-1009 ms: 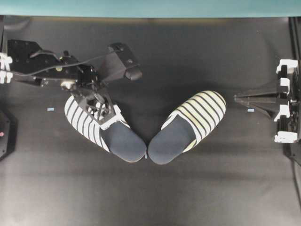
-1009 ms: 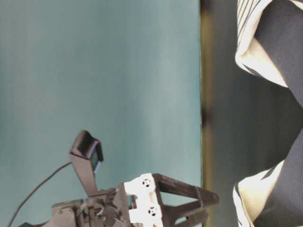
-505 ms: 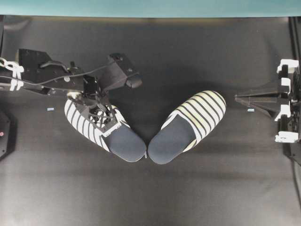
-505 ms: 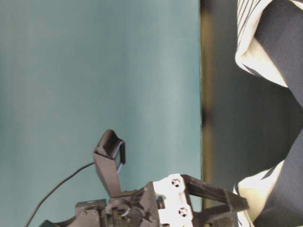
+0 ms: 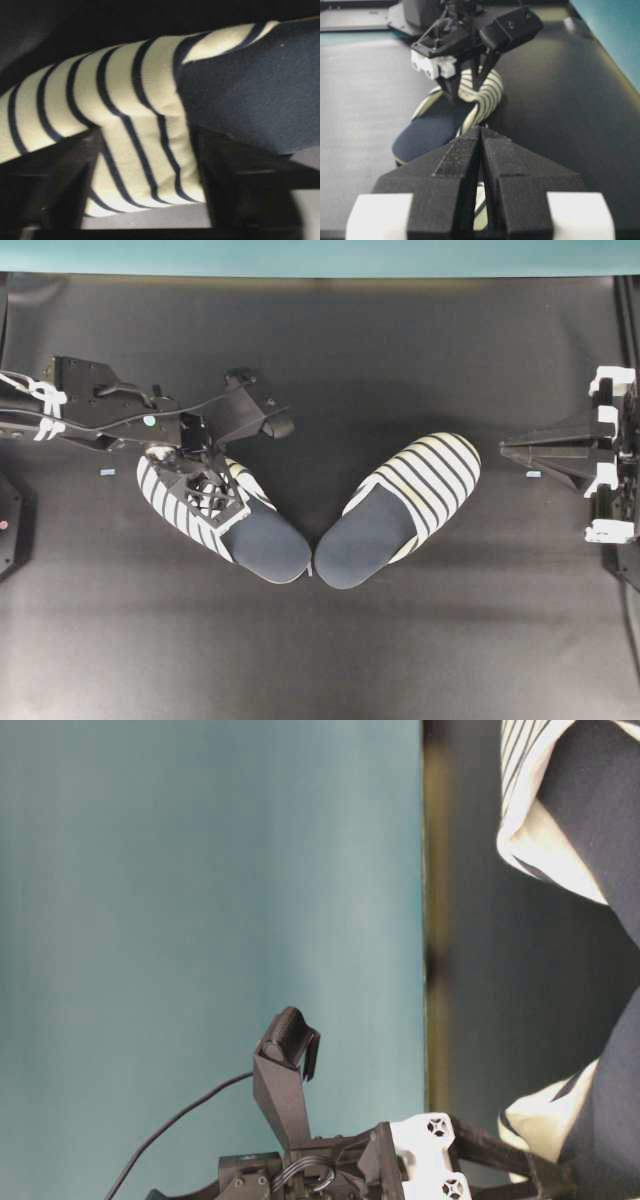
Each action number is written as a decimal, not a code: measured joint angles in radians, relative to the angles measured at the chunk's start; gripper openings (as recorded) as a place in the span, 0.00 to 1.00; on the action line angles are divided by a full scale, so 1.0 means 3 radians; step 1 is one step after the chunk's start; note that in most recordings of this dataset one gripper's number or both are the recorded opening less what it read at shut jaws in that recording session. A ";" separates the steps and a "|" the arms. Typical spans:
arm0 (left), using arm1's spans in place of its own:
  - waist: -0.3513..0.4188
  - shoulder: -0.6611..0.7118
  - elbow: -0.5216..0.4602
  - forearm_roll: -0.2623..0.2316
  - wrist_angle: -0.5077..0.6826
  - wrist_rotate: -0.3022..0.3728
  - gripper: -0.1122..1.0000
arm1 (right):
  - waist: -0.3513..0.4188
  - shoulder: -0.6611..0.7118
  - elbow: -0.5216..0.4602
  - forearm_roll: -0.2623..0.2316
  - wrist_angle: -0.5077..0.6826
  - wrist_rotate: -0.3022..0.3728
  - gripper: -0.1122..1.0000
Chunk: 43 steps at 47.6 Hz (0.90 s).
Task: Arrange the slippers with the left arm.
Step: 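Rotate the held left slipper to point straight down, parallel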
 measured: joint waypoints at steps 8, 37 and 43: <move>-0.0005 0.0000 -0.0020 0.0015 0.0005 0.0184 0.16 | -0.0005 0.0000 0.0015 0.0000 -0.0005 0.0005 0.10; -0.0031 -0.0128 -0.0557 0.0082 -0.0087 0.2010 0.11 | 0.0000 0.0000 0.0072 0.0000 0.0000 0.0000 0.10; 0.0041 -0.0128 -0.0557 0.0082 -0.0210 0.2010 0.11 | -0.0020 -0.0010 0.0082 0.0000 0.0000 0.0000 0.10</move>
